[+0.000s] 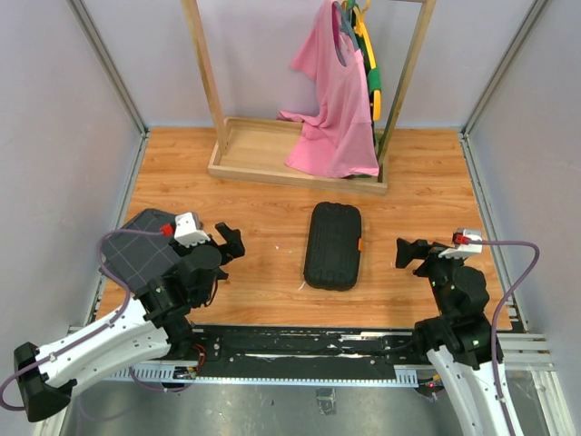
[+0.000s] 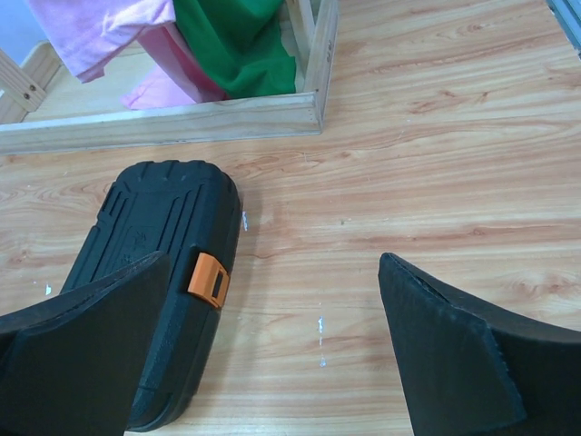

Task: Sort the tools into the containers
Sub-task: Reset both arms

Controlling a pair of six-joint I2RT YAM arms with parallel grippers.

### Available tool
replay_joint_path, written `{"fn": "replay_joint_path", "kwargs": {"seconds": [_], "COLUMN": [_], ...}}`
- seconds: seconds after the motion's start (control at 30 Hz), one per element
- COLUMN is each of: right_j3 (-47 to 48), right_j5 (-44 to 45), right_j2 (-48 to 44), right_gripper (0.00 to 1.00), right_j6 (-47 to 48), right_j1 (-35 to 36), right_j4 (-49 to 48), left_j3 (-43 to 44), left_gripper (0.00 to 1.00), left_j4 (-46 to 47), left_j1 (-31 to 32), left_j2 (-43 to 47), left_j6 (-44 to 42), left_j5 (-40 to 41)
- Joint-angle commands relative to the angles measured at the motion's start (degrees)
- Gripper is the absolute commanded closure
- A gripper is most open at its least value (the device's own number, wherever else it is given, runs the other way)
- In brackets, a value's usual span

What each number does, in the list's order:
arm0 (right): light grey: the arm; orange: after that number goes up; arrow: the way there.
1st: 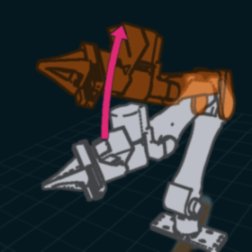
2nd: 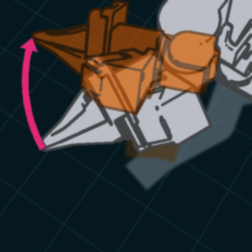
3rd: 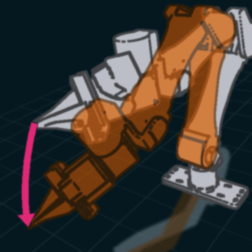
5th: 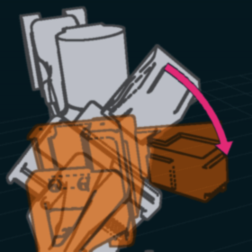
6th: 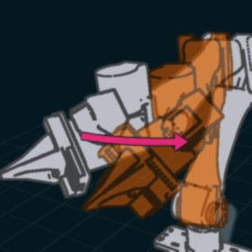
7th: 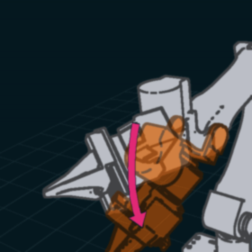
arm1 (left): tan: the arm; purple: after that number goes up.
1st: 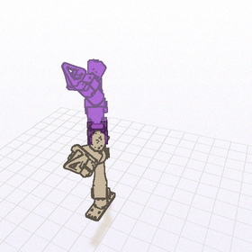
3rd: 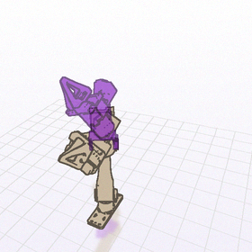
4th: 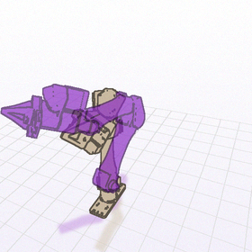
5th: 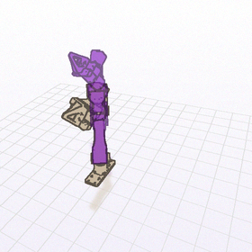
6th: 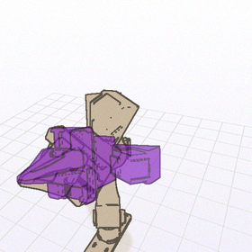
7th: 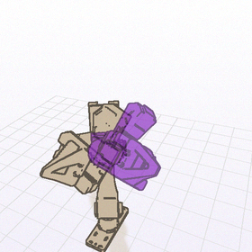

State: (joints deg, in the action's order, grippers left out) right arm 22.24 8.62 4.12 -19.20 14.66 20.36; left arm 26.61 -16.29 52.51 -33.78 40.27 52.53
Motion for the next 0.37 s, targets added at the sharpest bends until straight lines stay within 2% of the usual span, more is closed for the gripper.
{"fn": "replay_joint_path", "kwargs": {"seconds": [0.0, 0.33], "right_j3": [-0.72, -1.26], "right_j5": [2.42, 3.92], "right_j2": [0.01, 0.56], "right_gripper": [0.02, 0.02], "right_j6": [-0.46, -2.88], "right_j1": [0.91, 0.9], "right_j4": [0.25, -0.31], "left_j3": [-0.51, -0.38], "left_gripper": [0.01, 0.01], "left_j4": [-0.57, 0.48], "left_j1": [-0.17, -0.21], "left_j2": [0.65, -0.03], "left_j6": [2.06, 0.46], "left_j5": [3.88, 4.33]}}
